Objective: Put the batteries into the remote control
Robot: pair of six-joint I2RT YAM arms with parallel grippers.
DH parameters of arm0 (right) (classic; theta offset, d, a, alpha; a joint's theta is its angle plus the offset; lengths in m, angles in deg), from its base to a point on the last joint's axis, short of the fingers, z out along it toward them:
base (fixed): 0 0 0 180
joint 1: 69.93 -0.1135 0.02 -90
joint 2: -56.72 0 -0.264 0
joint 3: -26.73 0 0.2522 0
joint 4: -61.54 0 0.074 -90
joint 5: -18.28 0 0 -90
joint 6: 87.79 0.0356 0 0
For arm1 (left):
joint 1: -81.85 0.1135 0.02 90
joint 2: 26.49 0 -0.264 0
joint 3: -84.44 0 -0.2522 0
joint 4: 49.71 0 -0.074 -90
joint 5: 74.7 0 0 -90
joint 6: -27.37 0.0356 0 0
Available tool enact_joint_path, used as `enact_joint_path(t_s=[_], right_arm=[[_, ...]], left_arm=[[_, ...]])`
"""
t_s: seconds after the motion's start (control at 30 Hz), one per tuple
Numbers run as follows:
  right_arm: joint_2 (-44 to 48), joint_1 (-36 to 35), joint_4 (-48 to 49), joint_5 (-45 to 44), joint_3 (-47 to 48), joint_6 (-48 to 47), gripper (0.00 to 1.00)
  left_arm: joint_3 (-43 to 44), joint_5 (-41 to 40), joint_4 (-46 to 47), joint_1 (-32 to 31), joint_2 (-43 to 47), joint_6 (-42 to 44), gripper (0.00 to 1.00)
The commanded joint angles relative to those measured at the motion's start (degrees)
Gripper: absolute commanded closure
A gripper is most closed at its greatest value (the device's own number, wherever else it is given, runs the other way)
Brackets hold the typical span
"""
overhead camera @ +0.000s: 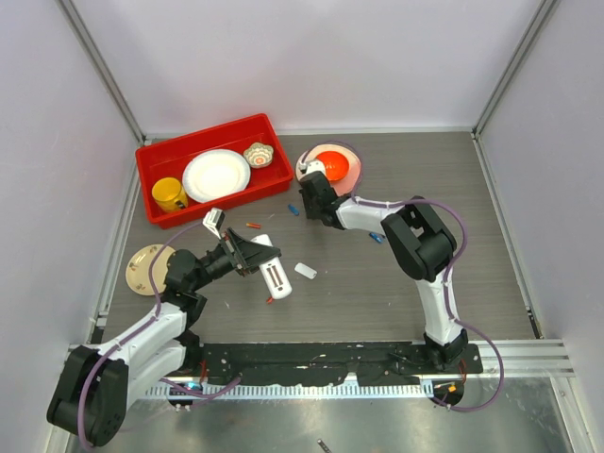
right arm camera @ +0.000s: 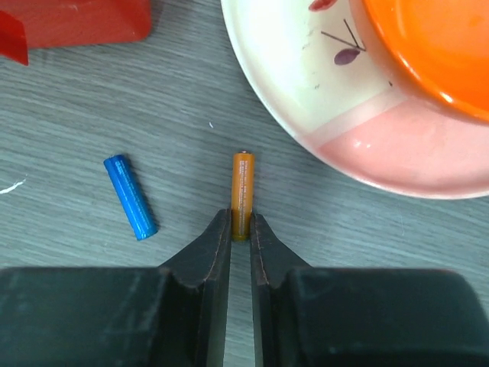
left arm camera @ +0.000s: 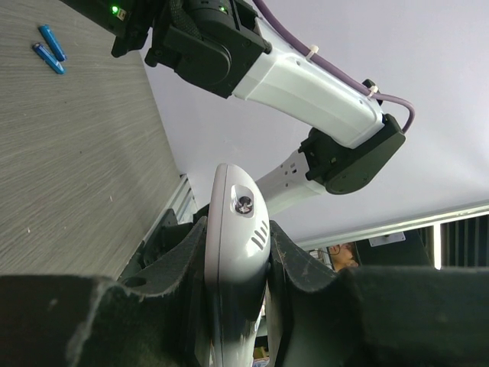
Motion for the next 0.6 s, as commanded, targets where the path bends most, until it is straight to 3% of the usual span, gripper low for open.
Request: enact_joint_path(t_s=[0.0, 0.17, 0.4, 0.57], right_arm=[[4.1, -0.5, -1.7, 1.6, -3.6, 3.0, 0.99], [16.6, -1.7, -2.5, 1.2, -11.0, 8.0, 0.99], [27.2, -3.4, -19.2, 3.6, -16.0, 11.4, 0.99], [32.6, -3.9, -21.7, 5.4, -23.8, 11.6, 0.99]], left_arm=[[0.3, 0.6, 3.4, 0.3, 0.9, -0.1, 1.0], [0.1, 0.5, 3.5, 0.3, 1.0, 0.1, 1.0], [-0.3, 0.5, 3.8, 0.4, 0.6, 0.7, 1.0], [-1.3, -0.4, 3.8, 0.3, 0.7, 1.4, 1.0]])
